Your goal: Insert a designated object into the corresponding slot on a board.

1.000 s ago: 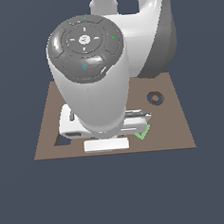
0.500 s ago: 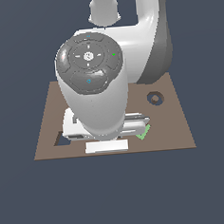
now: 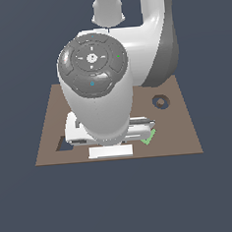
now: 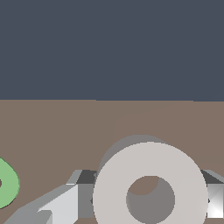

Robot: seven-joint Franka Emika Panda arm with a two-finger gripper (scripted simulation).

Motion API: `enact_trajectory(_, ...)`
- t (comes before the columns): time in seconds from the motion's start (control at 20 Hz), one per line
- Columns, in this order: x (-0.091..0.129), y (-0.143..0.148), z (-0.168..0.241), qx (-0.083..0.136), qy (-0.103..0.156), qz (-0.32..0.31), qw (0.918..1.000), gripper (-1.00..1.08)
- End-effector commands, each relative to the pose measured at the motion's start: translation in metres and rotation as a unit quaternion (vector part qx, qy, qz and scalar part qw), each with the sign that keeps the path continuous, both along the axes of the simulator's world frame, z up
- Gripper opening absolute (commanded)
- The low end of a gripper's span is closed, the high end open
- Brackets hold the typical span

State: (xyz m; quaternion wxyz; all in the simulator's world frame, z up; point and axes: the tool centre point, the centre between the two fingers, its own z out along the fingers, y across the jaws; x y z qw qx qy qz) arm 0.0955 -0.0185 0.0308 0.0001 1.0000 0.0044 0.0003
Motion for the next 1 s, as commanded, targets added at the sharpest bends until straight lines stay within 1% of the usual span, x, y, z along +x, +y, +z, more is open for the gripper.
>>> enact_trajectory(0.0,-0.001,0.003,0.000,0.000,0.000,0.004,1.0000,-1.00)
enact_trajectory(0.25,-0.007,0.022,0.001,0.000,0.000,0.032,0.9995,-1.00)
enact_trajectory(0.55,-0.025,0.062,0.003,0.000,0.000,0.093,0.9956,-1.00)
enact_trajectory(0.75,-0.045,0.096,0.005,0.000,0.000,0.148,0.9889,-1.00)
enact_trajectory(0.95,-0.072,0.130,0.007,0.000,0.000,0.207,0.9782,-1.00)
